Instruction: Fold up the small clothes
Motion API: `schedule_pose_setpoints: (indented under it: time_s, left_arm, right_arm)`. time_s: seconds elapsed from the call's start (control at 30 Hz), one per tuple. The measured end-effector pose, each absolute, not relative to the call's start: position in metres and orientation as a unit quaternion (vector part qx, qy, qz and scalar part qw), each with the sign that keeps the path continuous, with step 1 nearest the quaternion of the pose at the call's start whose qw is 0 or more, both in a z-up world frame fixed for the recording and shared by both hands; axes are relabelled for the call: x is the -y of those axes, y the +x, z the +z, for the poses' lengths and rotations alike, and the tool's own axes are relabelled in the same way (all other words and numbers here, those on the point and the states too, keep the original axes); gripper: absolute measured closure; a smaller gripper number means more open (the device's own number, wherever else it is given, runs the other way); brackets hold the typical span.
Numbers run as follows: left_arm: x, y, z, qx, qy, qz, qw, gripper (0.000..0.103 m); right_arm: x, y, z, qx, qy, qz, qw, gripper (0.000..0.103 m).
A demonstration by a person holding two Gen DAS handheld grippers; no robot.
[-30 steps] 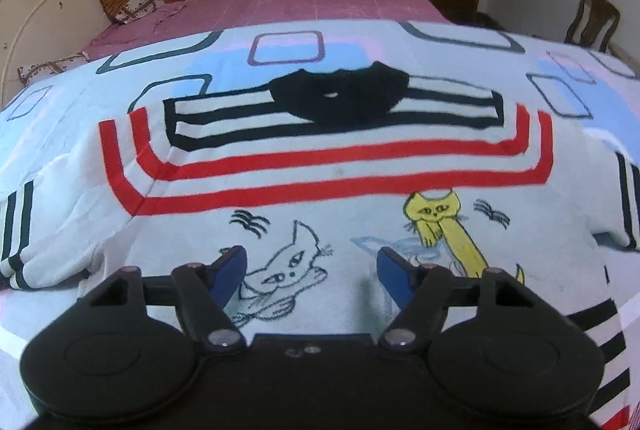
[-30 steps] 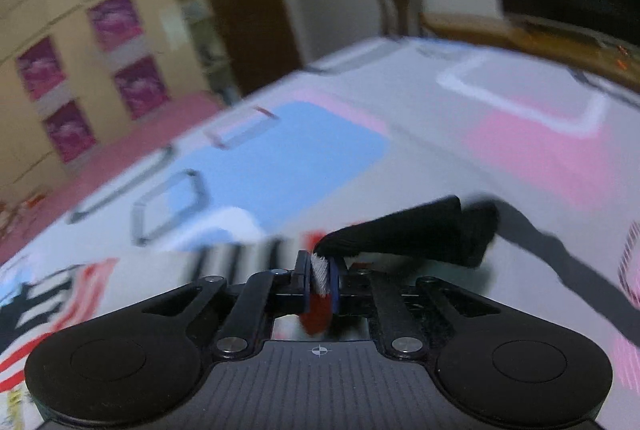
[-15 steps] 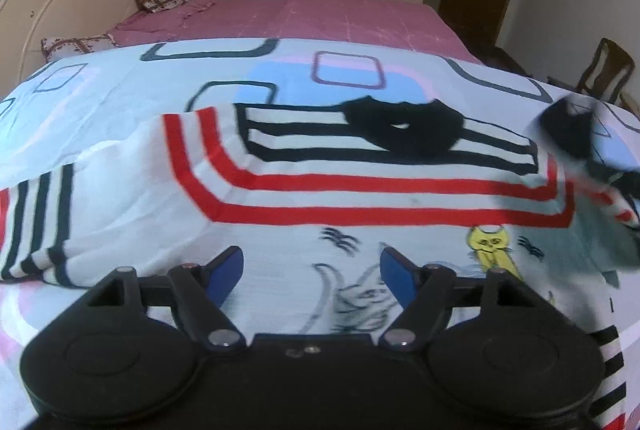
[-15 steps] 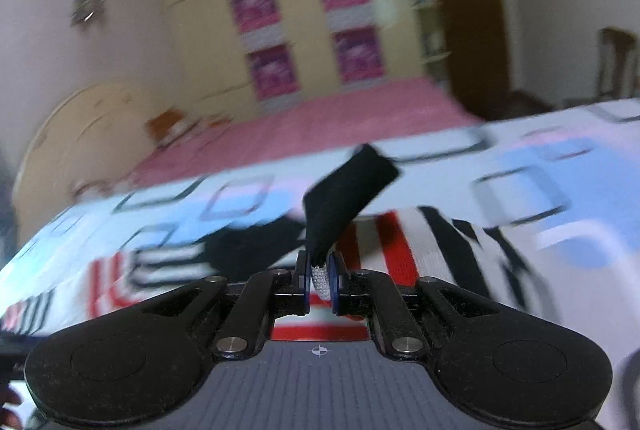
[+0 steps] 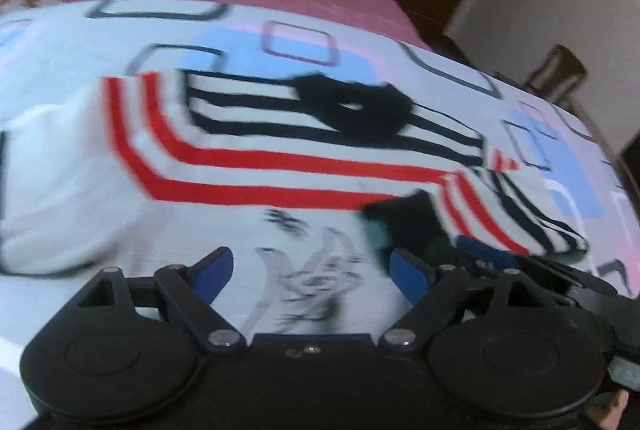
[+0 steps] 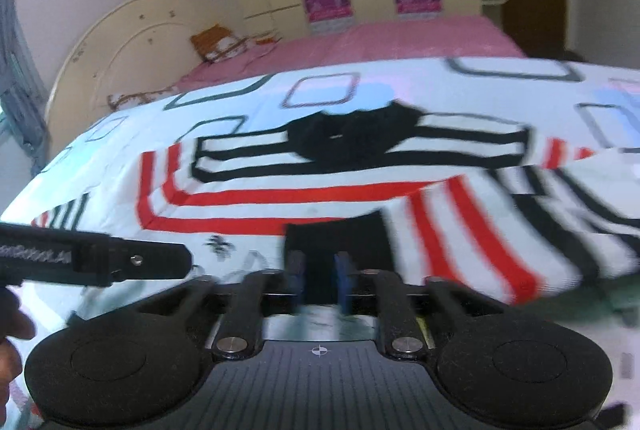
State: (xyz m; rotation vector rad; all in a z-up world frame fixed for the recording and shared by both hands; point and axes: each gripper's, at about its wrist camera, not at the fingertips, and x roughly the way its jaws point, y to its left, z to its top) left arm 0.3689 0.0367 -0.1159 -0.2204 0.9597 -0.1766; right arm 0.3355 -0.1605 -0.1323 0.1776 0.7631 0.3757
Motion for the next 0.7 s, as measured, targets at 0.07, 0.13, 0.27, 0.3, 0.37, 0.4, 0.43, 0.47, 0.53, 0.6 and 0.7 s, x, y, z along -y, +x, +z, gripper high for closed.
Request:
schedule_pose_setpoints:
  time_s: [0.07, 0.13, 0.27, 0.3, 0.37, 0.4, 0.43, 0.47, 0.53, 0.6, 0.7]
  left_arm:
    - [-0.021, 0.376, -0.123, -0.467, -0.108, -0.104, 0.872, 0.018]
    - [-0.007, 0.380, -0.131, -0.471, -0.112, -0.121, 0.867, 0.027]
    - [0.016, 0.393, -0.148, -0.476, -0.108, -0.142, 0.861, 0.064]
    - [0.021, 0.397, -0.153, -0.477, -0.106, -0.146, 0.860, 0.069]
    - [0.026, 0.400, -0.157, -0.468, -0.099, -0.141, 0.867, 0.083]
    - [0.027, 0.401, -0.158, -0.458, -0.101, -0.147, 0.871, 0.088]
    - [0.026, 0.402, -0.159, -0.457, -0.107, -0.145, 0.871, 0.093]
    - [0.024, 0.403, -0.158, -0.458, -0.118, -0.143, 0.870, 0.095]
    - [0.019, 0.404, -0.148, -0.443, -0.132, -0.141, 0.875, 0.096]
    - [0.011, 0.405, -0.130, -0.419, -0.143, -0.141, 0.886, 0.097]
    - [-0.009, 0.404, -0.101, -0.381, -0.154, -0.134, 0.902, 0.097]
  right_arm:
    - [0.181, 0.323, -0.128, -0.355, 0.081, 0.155, 0.918, 0.032]
    - [0.198, 0.313, -0.127, -0.352, 0.071, 0.134, 0.924, 0.032]
    - [0.235, 0.297, -0.131, -0.358, 0.066, 0.083, 0.928, 0.032]
    - [0.244, 0.294, -0.133, -0.361, 0.068, 0.070, 0.928, 0.032]
    - [0.262, 0.293, -0.140, -0.371, 0.079, 0.042, 0.924, 0.032]
    - [0.271, 0.294, -0.143, -0.373, 0.085, 0.029, 0.923, 0.032]
    - [0.277, 0.296, -0.146, -0.374, 0.088, 0.018, 0.923, 0.032]
    - [0.284, 0.298, -0.149, -0.376, 0.089, 0.005, 0.923, 0.032]
    - [0.296, 0.302, -0.153, -0.377, 0.097, -0.010, 0.921, 0.033]
    - [0.303, 0.309, -0.156, -0.379, 0.107, -0.015, 0.919, 0.044]
    - [0.306, 0.323, -0.161, -0.388, 0.123, -0.007, 0.913, 0.058]
